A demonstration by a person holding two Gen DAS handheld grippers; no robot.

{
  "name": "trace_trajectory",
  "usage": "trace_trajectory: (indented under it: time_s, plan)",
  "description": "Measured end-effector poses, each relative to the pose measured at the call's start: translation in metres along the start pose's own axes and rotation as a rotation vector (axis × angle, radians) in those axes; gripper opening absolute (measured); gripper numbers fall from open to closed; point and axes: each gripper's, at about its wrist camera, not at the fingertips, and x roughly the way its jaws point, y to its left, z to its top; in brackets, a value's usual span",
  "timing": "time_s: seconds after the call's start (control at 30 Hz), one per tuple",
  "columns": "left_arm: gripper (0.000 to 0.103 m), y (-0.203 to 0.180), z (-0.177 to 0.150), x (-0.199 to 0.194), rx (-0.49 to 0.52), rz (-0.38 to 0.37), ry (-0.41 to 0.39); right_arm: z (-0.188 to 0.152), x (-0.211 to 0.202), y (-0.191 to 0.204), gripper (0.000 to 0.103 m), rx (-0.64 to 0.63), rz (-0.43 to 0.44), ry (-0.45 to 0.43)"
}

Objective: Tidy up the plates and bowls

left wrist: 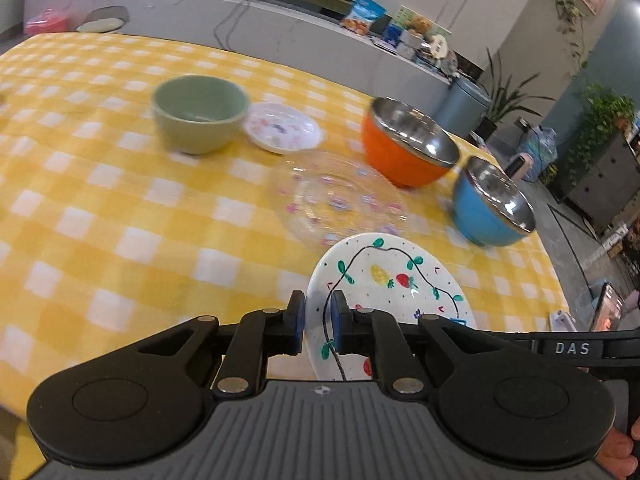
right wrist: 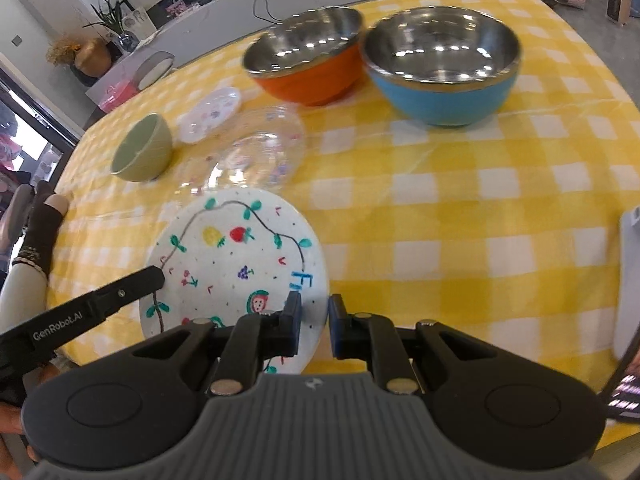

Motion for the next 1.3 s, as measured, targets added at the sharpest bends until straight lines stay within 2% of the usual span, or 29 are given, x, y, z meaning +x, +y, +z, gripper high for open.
trace_trajectory:
  time_s: [0.43,0.8,0.97,1.3]
  plan:
    - [0.014,0.084,0.019,-0.035,-0.106,0.071,-0.069,-0.014,0.031,0.085,0.013,-0.016,0.093,-0.015]
    - [0.014,0.138,0.028,-0.029,-0.149,0.072,-0.042,-0.018,0.058,0.117,0.013,0.034,0.156,-0.015]
    - [0.014,0.144,0.029,-0.024,-0.138,0.065,-0.048,-0.019,0.065,0.120,0.013,0.029,0.162,-0.022]
    - [0.014,0.142,0.027,-0.014,-0.096,0.063,-0.058,-0.029,0.075,0.113,0.013,0.049,0.145,0.018]
